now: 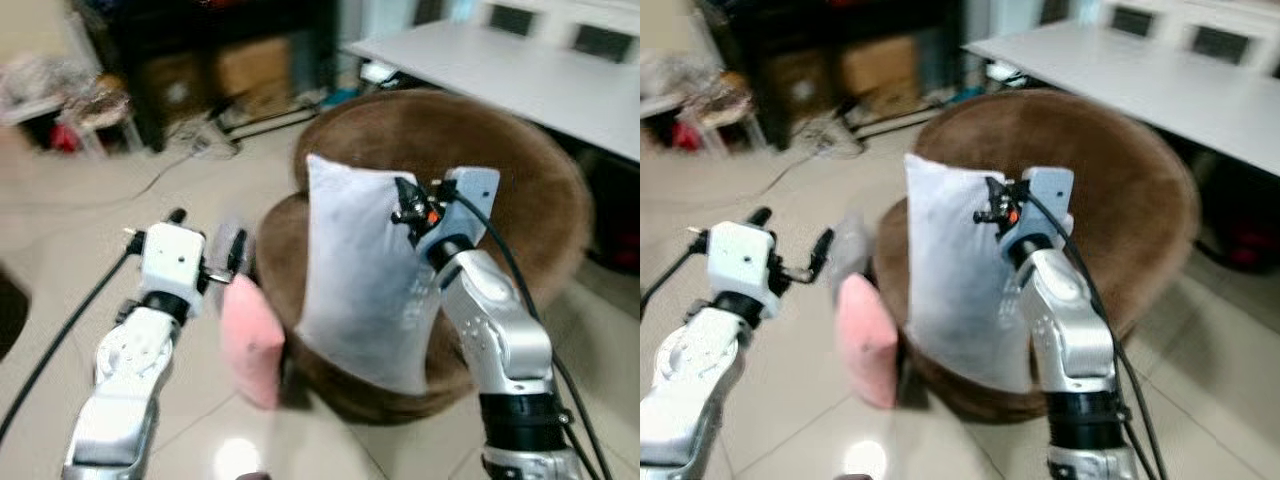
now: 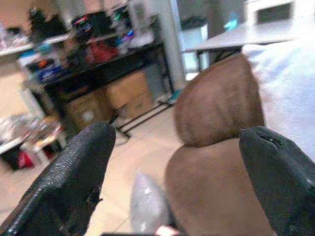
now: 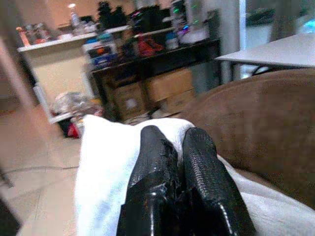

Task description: Move the pillow to the sofa from floor

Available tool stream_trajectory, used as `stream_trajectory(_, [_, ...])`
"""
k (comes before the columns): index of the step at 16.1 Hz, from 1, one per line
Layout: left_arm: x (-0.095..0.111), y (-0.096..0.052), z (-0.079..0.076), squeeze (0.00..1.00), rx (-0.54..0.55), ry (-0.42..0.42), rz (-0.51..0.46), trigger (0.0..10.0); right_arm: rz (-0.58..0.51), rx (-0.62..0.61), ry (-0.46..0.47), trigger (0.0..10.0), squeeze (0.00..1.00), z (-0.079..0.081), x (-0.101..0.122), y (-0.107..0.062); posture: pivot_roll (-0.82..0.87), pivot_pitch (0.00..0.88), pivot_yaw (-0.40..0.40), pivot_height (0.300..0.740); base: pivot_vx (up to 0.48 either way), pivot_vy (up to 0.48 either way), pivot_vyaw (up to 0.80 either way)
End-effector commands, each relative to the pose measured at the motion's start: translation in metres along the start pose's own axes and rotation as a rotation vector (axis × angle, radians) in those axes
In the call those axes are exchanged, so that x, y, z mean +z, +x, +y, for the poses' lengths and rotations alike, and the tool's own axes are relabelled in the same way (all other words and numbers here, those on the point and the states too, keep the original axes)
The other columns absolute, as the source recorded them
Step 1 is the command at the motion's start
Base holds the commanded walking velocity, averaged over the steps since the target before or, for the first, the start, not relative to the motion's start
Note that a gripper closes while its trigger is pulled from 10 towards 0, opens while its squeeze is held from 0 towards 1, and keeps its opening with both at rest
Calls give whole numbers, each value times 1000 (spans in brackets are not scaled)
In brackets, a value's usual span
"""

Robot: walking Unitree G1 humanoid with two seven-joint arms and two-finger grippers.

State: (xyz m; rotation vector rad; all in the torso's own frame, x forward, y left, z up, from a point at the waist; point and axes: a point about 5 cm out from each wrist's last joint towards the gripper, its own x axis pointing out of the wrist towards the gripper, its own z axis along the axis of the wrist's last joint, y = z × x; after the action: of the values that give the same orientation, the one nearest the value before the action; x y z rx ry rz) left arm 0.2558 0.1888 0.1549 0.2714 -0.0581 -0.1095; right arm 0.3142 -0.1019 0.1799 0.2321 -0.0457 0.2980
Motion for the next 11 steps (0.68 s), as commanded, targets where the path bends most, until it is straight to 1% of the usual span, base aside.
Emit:
stream_trajectory(1, [5,3,-6,0,-23,-8,-20,10000,-45,-7,-11,10000,0,-5,11,-1,-40,0,-25,740,285,0,0])
stream_trajectory(11, [5,3,-7,0,-27,-10,-17,10000,-41,-11,-18,10000,0,-5,11,0,-43,0,-24,740,284,0,0])
